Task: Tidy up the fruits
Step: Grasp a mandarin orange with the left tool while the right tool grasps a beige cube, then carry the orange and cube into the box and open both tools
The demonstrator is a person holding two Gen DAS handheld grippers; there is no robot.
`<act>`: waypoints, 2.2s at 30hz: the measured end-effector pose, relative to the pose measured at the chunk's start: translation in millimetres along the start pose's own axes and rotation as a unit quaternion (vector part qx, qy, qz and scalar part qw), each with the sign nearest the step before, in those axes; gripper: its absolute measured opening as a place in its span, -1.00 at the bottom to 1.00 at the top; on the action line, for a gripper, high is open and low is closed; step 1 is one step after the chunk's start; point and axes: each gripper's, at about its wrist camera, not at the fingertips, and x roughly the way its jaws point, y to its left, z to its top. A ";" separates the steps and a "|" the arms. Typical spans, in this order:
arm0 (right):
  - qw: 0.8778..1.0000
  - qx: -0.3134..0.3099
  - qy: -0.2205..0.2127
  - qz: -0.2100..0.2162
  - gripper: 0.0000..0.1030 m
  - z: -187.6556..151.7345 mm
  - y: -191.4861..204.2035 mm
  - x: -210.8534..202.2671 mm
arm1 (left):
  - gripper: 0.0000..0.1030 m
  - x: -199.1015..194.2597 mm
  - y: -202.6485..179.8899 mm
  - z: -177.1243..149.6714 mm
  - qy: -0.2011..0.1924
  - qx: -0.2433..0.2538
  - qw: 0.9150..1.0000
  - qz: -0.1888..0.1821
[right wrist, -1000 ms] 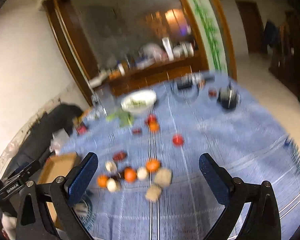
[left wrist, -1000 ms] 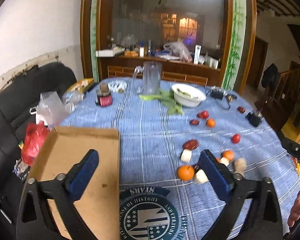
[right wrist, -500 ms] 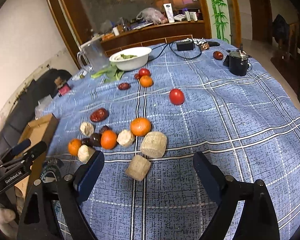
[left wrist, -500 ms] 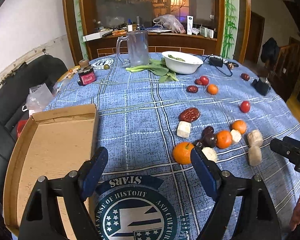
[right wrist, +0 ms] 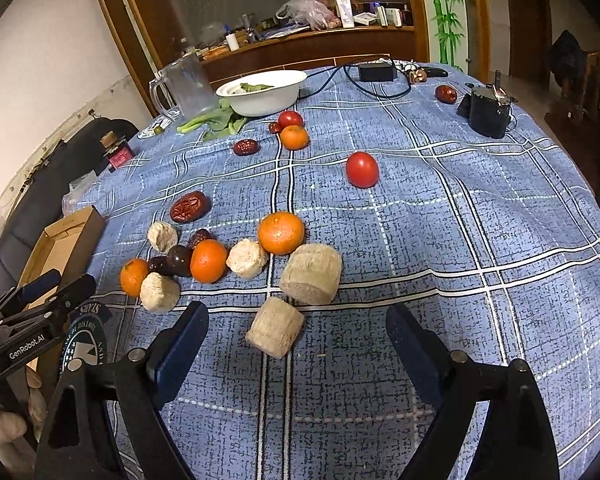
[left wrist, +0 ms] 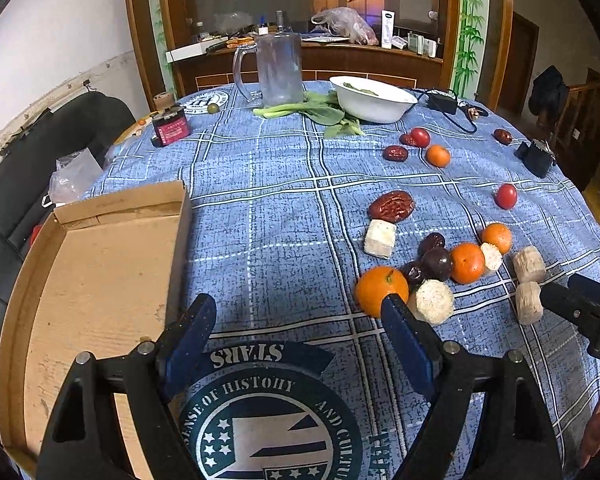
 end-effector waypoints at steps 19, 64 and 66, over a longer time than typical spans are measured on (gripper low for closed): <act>1.000 0.006 0.005 0.000 0.80 -0.4 -1.5 4.2 | 0.63 0.8 -3.6 -1.9 0.003 0.002 1.000 -0.008; 0.999 -0.048 0.023 0.005 -0.39 -12.4 25.9 16.7 | -0.39 32.0 -7.8 -0.9 0.022 -0.033 0.983 -0.178; 0.999 -0.053 0.014 0.005 -0.39 -14.9 30.0 6.9 | -0.39 17.3 -4.6 -2.5 0.004 -0.035 0.985 -0.169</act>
